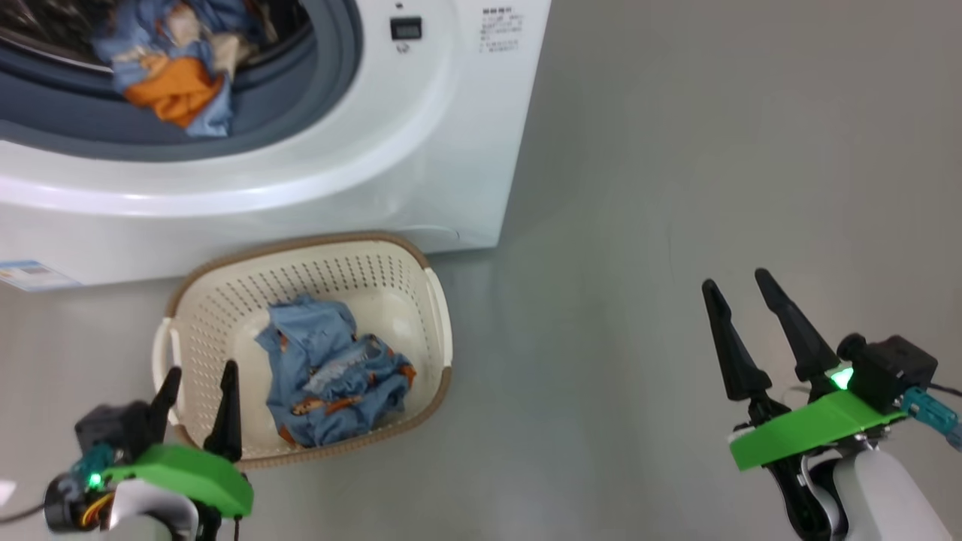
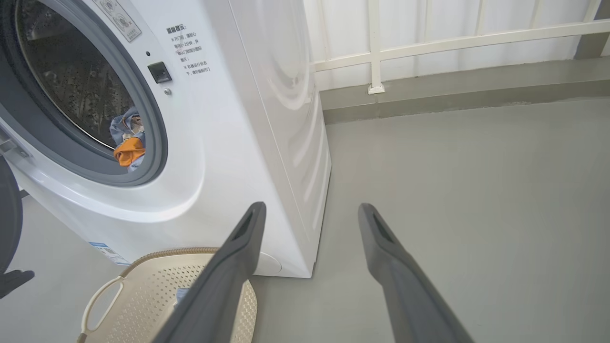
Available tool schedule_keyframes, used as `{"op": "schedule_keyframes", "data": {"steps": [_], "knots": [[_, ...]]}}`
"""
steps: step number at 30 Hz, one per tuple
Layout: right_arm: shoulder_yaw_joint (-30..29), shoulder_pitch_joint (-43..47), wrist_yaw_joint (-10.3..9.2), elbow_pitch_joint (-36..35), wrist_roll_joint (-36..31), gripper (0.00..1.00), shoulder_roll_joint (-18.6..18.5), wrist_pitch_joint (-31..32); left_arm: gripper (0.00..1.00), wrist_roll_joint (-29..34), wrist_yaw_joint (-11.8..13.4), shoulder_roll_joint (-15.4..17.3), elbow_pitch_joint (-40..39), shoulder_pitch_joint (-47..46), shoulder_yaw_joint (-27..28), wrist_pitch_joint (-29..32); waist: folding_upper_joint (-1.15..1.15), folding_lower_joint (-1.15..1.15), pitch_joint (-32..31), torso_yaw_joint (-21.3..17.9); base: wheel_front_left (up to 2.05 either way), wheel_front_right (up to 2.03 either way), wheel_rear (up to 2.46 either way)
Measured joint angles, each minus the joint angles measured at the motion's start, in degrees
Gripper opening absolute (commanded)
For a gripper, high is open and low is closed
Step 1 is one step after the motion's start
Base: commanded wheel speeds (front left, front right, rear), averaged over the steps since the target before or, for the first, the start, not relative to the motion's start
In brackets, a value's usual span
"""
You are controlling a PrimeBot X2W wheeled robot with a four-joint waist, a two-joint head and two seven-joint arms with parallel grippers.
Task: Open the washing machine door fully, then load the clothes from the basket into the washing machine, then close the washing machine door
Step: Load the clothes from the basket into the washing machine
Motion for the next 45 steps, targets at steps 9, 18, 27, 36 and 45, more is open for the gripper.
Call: {"op": "schedule_keyframes", "data": {"steps": [9,18,27,36,45], "knots": [[1.30,-3.19,0.00,-0.51,-0.15,1.00,1.02,0.00,1.00,-4.33,0.00,3.34,11.07,-9.31,-9.06,-0.01,0.00,0.00,5.51,-1.66,0.00,0.00,0.00],[1.85,-6.45,0.00,-1.59,-0.43,1.00,2.11,0.00,1.00,-10.89,0.00,6.32,22.05,-20.74,-19.56,0.08,0.00,0.00,11.51,-3.35,0.00,0.00,0.00],[3.32,-9.55,0.00,-2.21,-0.60,1.00,3.15,0.00,1.00,-17.24,0.00,8.82,26.86,-27.85,-30.59,2.38,0.00,0.00,17.16,-4.86,0.00,0.00,0.00],[4.03,-11.39,0.00,-2.90,-0.86,1.00,3.47,0.00,1.00,-22.48,0.00,11.44,28.27,-32.20,-38.96,4.94,0.00,0.00,21.38,-6.16,0.00,0.00,0.00],[5.49,-13.23,0.00,-3.34,-0.87,1.00,4.12,0.00,1.00,-27.29,-0.05,13.66,28.73,-36.11,-47.18,7.30,0.00,0.00,25.00,-7.64,0.00,0.00,0.00]]}}
